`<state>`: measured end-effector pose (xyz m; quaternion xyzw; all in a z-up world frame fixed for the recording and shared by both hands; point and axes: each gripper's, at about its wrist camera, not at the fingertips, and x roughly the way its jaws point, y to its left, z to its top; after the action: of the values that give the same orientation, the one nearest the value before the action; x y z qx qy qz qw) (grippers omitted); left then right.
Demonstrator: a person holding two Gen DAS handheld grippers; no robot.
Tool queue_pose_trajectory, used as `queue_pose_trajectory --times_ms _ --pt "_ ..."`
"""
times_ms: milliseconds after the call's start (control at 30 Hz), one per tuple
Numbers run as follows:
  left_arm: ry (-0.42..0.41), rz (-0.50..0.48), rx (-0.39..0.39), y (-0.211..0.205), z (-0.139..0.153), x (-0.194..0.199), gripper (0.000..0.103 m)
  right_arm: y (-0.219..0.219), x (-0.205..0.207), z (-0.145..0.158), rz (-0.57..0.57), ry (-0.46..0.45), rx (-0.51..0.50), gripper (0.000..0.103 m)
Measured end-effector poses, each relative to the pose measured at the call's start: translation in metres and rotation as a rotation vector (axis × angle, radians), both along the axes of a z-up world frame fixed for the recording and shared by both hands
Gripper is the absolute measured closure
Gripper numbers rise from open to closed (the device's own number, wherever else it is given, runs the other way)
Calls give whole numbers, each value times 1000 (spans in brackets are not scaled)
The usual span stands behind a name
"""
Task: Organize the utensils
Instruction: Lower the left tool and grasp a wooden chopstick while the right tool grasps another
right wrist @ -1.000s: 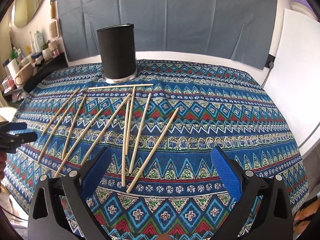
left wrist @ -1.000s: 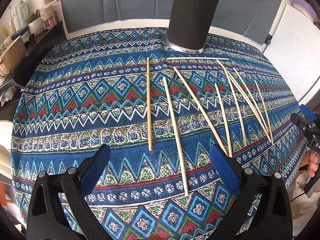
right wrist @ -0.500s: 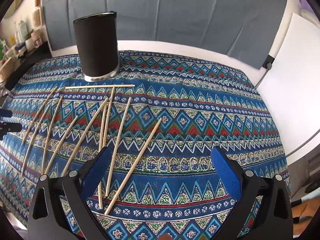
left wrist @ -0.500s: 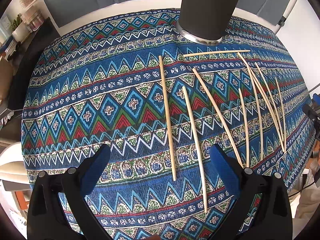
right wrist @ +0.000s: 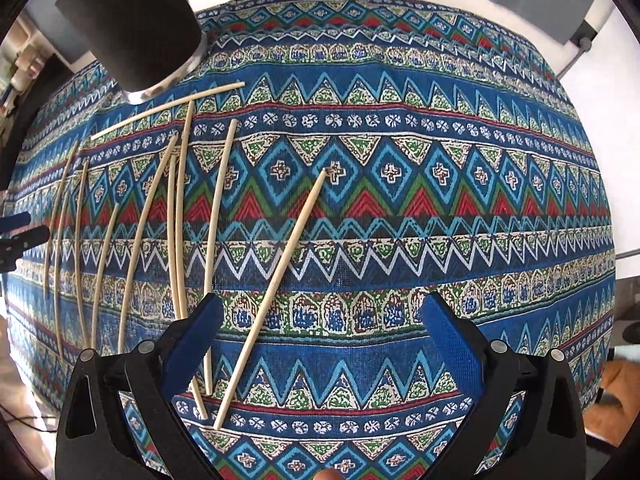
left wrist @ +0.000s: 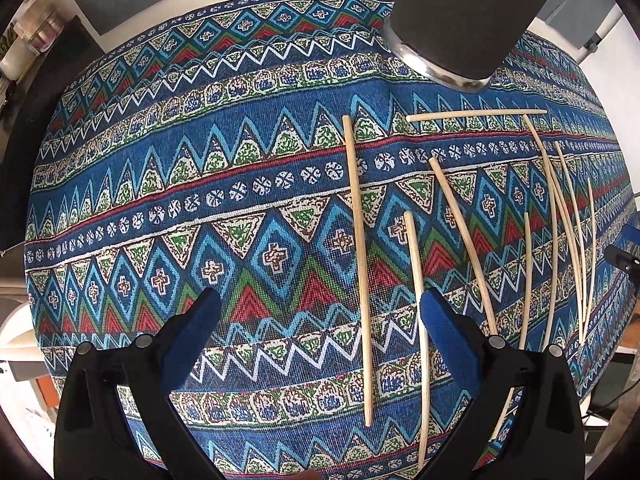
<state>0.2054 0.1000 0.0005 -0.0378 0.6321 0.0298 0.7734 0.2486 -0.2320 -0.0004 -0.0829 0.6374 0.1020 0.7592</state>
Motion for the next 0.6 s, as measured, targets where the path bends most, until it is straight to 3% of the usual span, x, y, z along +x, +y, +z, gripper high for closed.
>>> queue_pose_trajectory --times_ms 300,467,600 --pt "24 -25 26 -18 -25 33 6 0 18 -28 -74 130 -15 8" --pt "15 -27 17 -12 -40 43 4 2 20 -33 -89 126 -35 7" --pt "-52 -41 25 -12 -47 43 4 -1 15 -30 -86 93 -25 6"
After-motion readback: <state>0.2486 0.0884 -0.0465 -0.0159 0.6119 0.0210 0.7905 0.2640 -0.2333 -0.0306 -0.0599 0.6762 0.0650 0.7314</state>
